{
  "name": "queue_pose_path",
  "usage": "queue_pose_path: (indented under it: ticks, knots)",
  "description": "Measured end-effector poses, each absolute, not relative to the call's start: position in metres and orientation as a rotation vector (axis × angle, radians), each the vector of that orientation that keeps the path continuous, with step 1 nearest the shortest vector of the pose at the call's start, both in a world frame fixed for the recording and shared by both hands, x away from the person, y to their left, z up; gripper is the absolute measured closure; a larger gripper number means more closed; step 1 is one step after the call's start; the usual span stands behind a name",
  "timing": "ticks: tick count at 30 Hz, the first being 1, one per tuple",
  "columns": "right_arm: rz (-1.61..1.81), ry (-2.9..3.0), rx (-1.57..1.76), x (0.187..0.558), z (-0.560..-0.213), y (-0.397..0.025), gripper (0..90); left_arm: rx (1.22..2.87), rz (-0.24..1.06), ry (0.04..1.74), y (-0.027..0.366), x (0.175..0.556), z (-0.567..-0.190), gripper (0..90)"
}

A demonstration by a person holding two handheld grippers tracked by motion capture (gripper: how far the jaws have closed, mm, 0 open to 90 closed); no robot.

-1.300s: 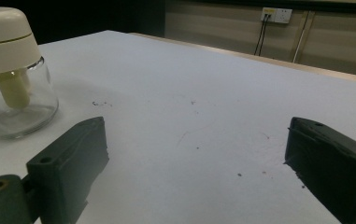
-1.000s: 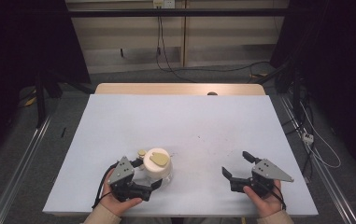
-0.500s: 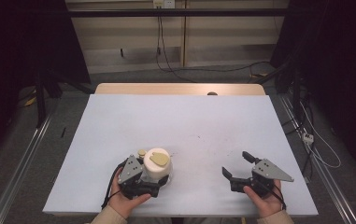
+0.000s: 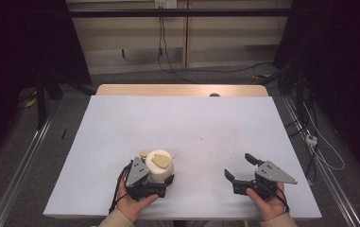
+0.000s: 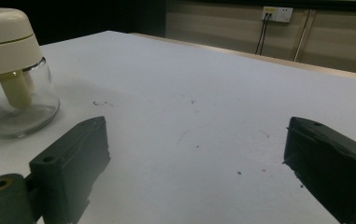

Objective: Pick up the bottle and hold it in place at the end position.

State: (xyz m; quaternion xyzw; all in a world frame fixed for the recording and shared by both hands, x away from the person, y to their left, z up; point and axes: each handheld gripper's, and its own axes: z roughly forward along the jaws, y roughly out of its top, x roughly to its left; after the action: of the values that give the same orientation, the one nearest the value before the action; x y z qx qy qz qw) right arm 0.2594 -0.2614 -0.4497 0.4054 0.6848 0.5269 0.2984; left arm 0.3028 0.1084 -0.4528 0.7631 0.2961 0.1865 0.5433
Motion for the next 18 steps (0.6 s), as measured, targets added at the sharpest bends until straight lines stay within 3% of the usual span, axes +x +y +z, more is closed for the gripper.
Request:
queue_pose_path:
  ticks: [18]
  knots:
    - [1.408,1.818,1.070,0.2594,-0.4489,-0.2617,6.2,1.769,0.452,0.710,0.1050,0.3040,-0.4533,4.9]
